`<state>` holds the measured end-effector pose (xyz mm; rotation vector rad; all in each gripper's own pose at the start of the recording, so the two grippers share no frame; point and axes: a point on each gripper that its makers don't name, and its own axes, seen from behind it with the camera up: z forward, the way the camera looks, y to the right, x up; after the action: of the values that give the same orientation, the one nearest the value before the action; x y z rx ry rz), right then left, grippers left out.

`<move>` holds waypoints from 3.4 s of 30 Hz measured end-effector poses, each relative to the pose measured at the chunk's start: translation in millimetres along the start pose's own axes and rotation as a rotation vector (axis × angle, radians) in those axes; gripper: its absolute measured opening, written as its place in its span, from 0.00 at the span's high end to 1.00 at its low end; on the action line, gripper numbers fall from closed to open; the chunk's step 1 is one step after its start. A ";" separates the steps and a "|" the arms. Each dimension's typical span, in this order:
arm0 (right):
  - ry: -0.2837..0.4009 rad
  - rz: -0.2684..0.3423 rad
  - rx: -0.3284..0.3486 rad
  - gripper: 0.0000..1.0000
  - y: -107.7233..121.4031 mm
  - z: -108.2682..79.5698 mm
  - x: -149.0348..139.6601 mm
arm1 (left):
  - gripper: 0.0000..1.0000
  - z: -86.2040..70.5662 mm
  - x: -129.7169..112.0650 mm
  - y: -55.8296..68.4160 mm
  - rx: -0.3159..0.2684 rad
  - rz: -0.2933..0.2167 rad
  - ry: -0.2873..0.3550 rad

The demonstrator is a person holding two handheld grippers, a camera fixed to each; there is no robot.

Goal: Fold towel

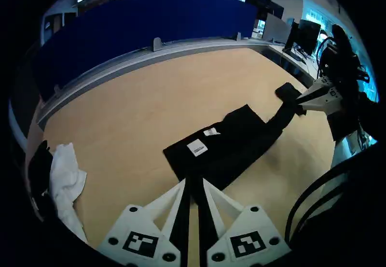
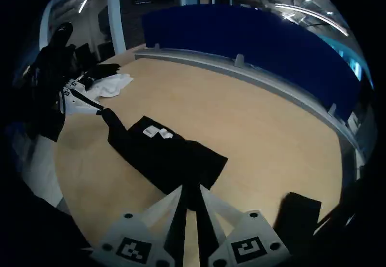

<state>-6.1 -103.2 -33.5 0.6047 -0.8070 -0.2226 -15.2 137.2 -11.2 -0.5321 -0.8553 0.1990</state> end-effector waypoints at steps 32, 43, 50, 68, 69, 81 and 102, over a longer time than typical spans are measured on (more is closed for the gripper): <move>-0.044 0.093 -0.016 0.89 30.0 79.6 -13.2 | 0.90 81.3 -11.9 -28.9 0.034 0.046 -0.097; -0.050 0.094 -0.053 0.79 37.7 89.5 -19.2 | 0.84 92.3 -12.3 -35.4 0.053 0.033 -0.101; -0.051 0.075 -0.091 0.60 48.3 90.6 -20.6 | 0.71 91.7 -12.9 -42.6 0.081 0.040 -0.103; -0.006 0.080 -0.216 0.00 78.7 99.0 -5.4 | 0.13 93.7 -9.6 -67.3 0.146 0.013 -0.099; -0.003 0.081 -0.225 0.00 81.1 98.8 -4.5 | 0.13 92.7 -9.2 -69.5 0.152 0.012 -0.097; 0.026 0.080 -0.258 0.00 88.6 94.6 9.8 | 0.12 81.3 -6.0 -78.5 0.163 0.024 -0.087; 0.020 0.088 -0.192 0.00 51.9 47.2 -25.9 | 0.12 33.9 -45.3 -64.2 0.186 -0.048 -0.070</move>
<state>-60.3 -70.4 6.3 0.3894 -0.7807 -0.2102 -73.0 78.0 10.4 -0.3315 -0.9063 0.2517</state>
